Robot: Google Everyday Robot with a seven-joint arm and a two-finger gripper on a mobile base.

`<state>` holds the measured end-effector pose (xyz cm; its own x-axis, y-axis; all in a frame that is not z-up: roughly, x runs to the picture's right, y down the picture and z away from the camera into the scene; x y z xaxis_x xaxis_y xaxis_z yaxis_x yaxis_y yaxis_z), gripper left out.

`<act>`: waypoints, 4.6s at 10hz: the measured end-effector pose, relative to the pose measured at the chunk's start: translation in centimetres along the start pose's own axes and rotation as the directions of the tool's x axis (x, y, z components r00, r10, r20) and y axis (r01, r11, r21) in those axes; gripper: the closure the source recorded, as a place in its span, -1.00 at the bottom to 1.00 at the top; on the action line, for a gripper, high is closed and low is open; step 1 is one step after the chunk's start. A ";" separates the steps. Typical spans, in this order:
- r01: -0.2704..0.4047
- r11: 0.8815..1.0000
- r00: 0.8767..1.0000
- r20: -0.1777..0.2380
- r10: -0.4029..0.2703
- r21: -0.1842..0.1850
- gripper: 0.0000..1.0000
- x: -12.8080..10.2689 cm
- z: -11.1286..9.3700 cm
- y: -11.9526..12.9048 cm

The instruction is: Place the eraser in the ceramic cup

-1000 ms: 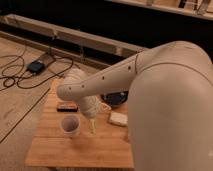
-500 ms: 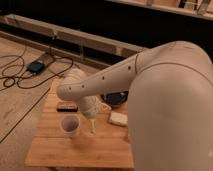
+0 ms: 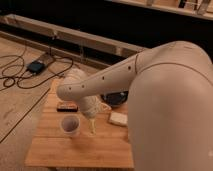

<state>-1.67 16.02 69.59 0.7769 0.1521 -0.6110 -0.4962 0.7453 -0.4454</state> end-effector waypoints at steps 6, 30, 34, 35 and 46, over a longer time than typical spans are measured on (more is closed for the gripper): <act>0.001 1.000 1.000 -0.002 -0.001 -0.001 -0.60 0.0 0.1 0.0; 0.349 0.924 0.861 0.335 -0.382 0.157 -0.60 -21.4 -1.0 -3.3; 0.426 0.891 0.815 0.360 -0.454 0.157 -0.60 -24.5 0.2 -0.6; 0.439 0.885 0.805 0.369 -0.465 0.156 -0.60 -25.3 0.5 -0.2; 0.518 0.834 0.748 0.373 -0.548 0.187 -0.60 -33.6 2.4 -1.3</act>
<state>-26.19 11.46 92.29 0.9981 -0.0527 0.0312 0.0611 0.8221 -0.5661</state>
